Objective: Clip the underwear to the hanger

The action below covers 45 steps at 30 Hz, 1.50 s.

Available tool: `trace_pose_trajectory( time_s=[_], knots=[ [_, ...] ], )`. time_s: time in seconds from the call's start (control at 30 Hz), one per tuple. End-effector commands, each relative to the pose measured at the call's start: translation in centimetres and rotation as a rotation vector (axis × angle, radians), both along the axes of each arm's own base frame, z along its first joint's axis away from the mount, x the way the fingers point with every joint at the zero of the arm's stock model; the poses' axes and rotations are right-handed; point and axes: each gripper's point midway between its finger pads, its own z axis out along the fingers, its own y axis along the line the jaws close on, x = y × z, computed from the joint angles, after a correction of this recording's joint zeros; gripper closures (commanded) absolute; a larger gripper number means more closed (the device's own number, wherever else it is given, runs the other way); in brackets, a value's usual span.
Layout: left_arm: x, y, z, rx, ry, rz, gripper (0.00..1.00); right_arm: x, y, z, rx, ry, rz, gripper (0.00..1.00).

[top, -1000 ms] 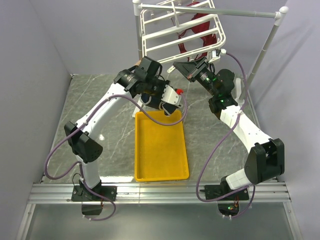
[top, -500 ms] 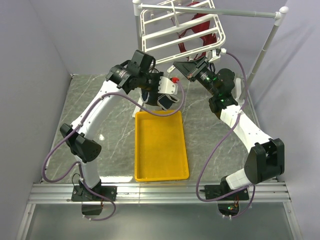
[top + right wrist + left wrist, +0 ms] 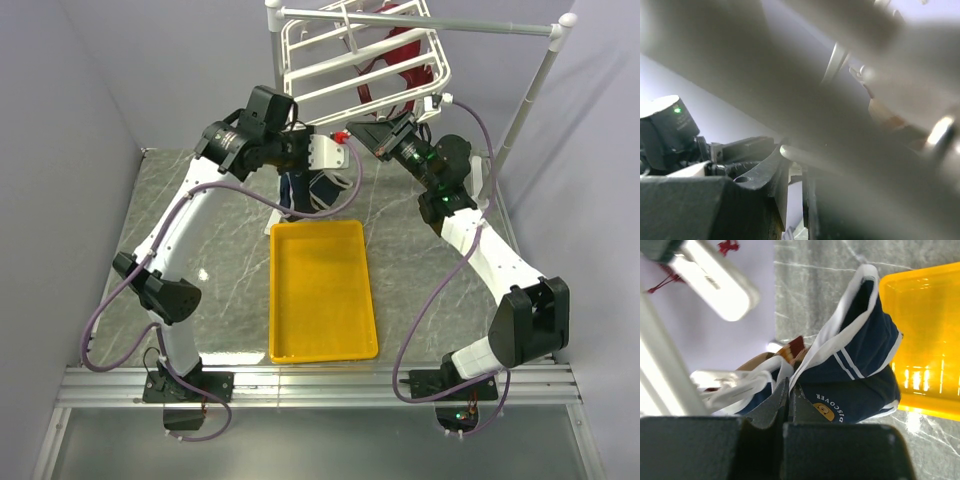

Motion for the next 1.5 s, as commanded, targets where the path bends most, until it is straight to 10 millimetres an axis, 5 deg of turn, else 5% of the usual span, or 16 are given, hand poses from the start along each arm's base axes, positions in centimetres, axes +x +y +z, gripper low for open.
trace_pose_trajectory(
  time_s=[0.0, 1.47],
  knots=[
    [-0.2, 0.1, 3.4, -0.060, -0.066, 0.055, 1.00, 0.5, -0.9, 2.3, -0.017, -0.086, -0.041, 1.00],
    [-0.1, -3.7, 6.5, -0.194, -0.134, 0.121, 1.00, 0.1, 0.5, 0.9, -0.123, -0.213, -0.027, 1.00]
  ],
)
